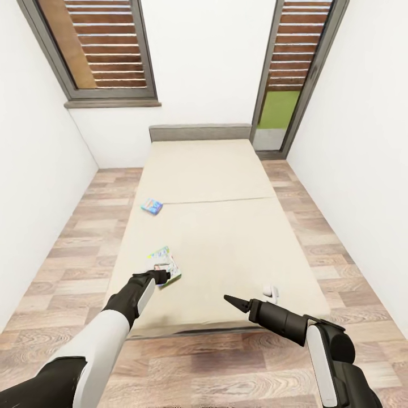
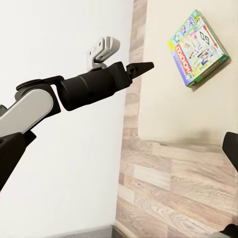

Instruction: Put all the toys in the child's room - the three board games (two on the bed and one on the table), the two jigsaw puzzles on the table, and the tennis ball on the table - inside the toy box on the table in the child's room.

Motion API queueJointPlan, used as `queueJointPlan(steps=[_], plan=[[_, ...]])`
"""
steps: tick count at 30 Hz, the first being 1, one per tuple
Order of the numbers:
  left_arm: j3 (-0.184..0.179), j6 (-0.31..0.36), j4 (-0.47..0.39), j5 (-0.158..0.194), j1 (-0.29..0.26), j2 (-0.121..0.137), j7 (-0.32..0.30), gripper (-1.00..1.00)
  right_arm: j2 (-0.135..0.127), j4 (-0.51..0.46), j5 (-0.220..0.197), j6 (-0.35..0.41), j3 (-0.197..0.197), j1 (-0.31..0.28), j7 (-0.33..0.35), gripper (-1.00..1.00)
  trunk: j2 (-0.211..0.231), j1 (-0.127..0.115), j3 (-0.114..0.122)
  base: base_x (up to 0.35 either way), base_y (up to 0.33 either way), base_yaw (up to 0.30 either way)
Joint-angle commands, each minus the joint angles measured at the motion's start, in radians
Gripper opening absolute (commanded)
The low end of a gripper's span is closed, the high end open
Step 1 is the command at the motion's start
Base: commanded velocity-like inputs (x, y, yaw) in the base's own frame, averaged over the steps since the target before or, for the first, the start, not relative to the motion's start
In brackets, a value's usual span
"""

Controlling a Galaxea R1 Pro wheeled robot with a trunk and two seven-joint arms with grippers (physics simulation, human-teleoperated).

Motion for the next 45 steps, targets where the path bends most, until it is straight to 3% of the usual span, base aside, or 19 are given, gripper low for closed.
queueJointPlan(steps=[1, 45], plan=[[0.005, 0.005, -0.002, -0.001, 0.000, -0.001, 0.001, 1.00, 0.001, 0.000, 0.004, 0.004, -0.002, -0.001, 0.007, 1.00, -0.002, 0.000, -0.003, 0.000, 0.000, 0.000], [0.005, 0.006, -0.008, -0.001, 0.000, 0.000, -0.008, 1.00, 0.003, 0.000, 0.004, 0.003, -0.001, -0.001, 0.007, 1.00, -0.002, 0.000, -0.075, 0.000, 0.000, 0.000]])
